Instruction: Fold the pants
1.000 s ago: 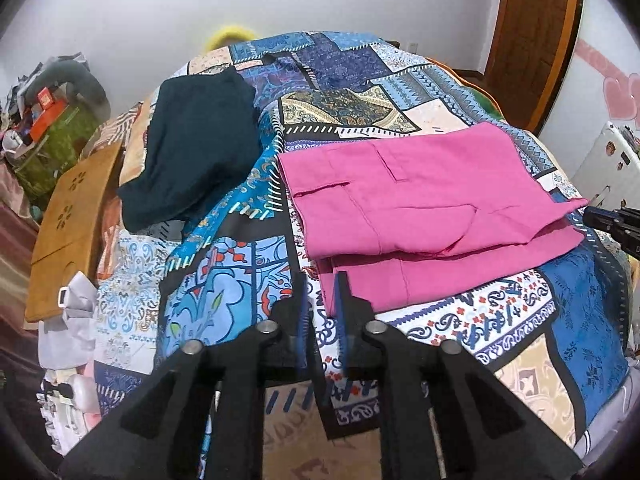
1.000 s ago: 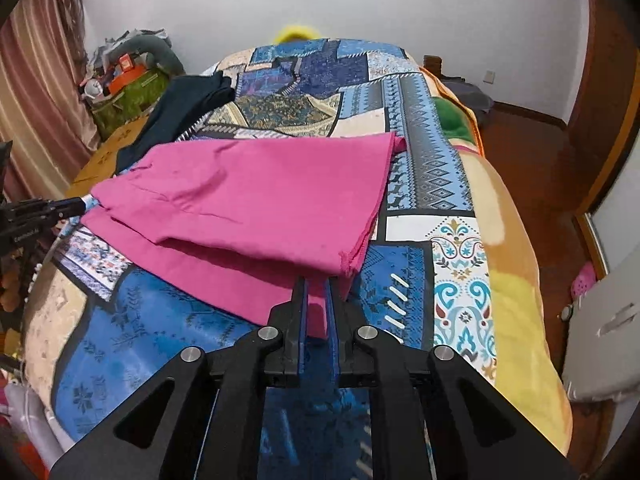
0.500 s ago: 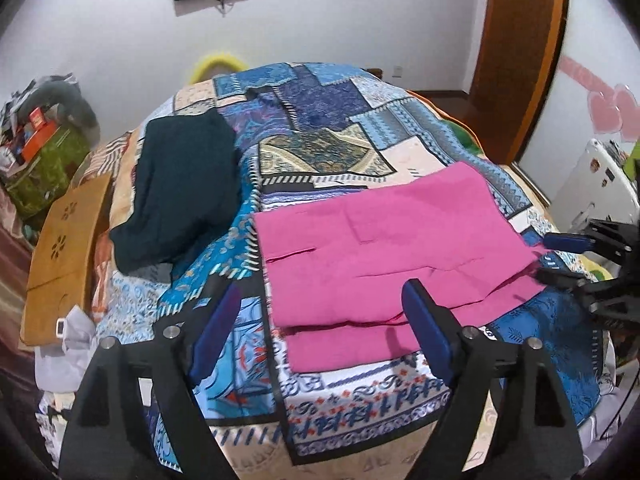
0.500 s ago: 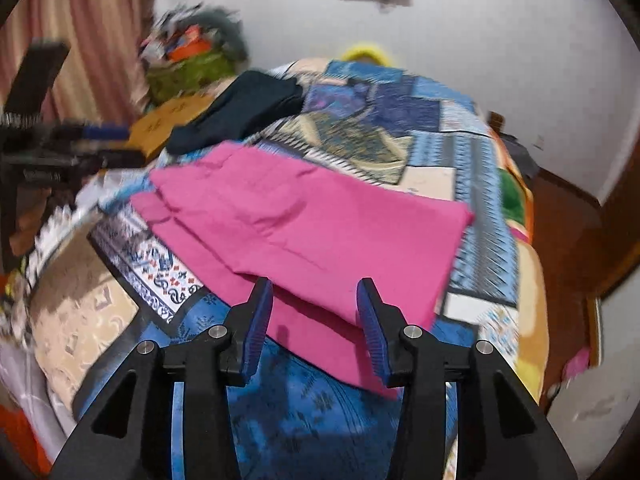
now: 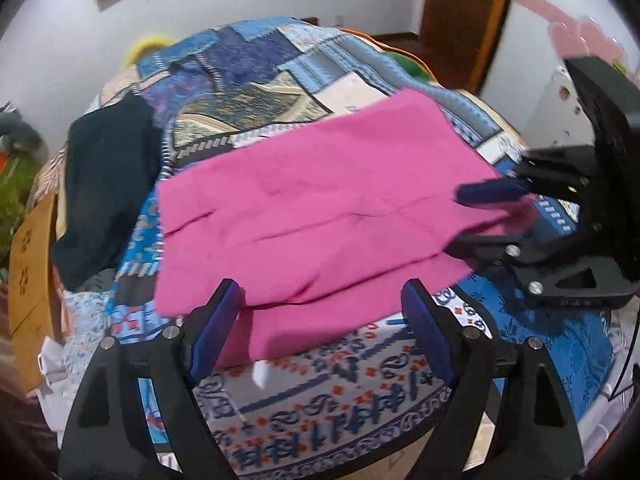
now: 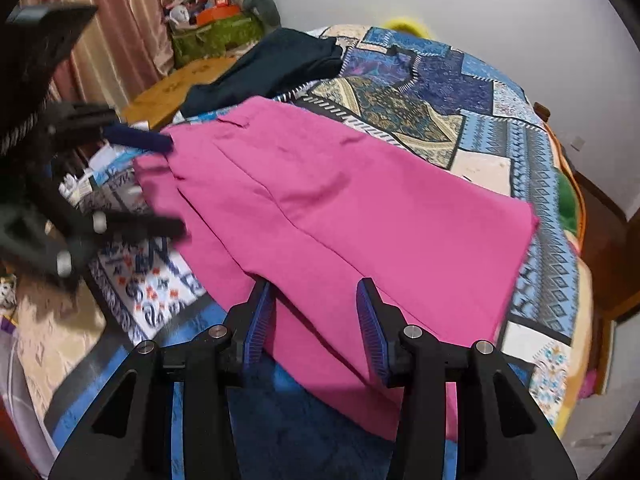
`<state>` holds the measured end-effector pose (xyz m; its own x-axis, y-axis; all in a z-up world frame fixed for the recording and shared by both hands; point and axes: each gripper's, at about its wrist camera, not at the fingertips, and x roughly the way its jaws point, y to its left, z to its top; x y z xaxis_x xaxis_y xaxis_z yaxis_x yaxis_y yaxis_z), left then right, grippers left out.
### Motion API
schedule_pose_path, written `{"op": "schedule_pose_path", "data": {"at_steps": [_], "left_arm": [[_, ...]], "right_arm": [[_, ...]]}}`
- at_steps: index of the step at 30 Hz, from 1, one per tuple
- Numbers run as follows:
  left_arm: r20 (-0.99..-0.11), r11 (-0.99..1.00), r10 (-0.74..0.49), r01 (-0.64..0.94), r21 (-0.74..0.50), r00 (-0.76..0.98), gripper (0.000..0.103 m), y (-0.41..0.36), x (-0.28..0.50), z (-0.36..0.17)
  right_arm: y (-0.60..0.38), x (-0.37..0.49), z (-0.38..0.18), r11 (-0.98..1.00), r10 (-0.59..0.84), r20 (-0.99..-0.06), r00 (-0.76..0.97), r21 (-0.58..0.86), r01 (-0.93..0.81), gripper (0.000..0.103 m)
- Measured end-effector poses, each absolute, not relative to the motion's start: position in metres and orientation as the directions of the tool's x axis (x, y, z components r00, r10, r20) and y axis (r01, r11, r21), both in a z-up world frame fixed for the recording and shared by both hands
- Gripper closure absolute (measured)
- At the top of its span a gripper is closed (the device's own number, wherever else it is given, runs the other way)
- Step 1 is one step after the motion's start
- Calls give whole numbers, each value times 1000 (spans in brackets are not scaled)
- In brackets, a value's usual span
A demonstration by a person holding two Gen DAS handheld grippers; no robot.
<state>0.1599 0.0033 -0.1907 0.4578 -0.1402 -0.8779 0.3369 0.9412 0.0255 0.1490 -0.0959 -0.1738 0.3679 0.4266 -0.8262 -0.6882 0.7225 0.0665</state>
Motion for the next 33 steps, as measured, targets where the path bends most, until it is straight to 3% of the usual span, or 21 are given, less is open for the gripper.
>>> {"op": "schedule_pose_path", "data": {"at_steps": [1,3,4,8,11,13,16,27,33], "left_arm": [[-879,939,-139,343,30,457,20,1,160,-193],[-880,938,-136,346,34,456,20,-1,162,-195],[-881,938,-137,345,31,452,20,-1,164,-195],[-874,939,-124,339,49,470,21,-4,170,-193],[-850,936,-101,339,95,516,44,-5,174,-191],[-852,937,-78,329,114,517,75,-5,179,-193],[-862,943,-136,331,39,489,88,1,180,-193],[-858,939,-156,344,25,489,91,-1,151,-190],[-859,945,-208,323,-53,468,91,5,139,-182]], "right_arm": [[-94,149,-176,725,428,-826,367,71,-685,65],[-93,152,-178,729,444,-818,365,93,-678,86],[-92,153,-178,734,444,-817,367,98,-672,91],[-94,154,-172,743,456,-804,382,107,-660,97],[-98,152,-159,744,476,-779,407,111,-659,98],[-101,151,-152,746,485,-765,423,109,-657,98],[-107,148,-146,749,495,-755,430,120,-652,98],[-118,129,-161,758,504,-768,394,175,-628,98],[-127,125,-156,758,535,-767,356,249,-603,97]]}}
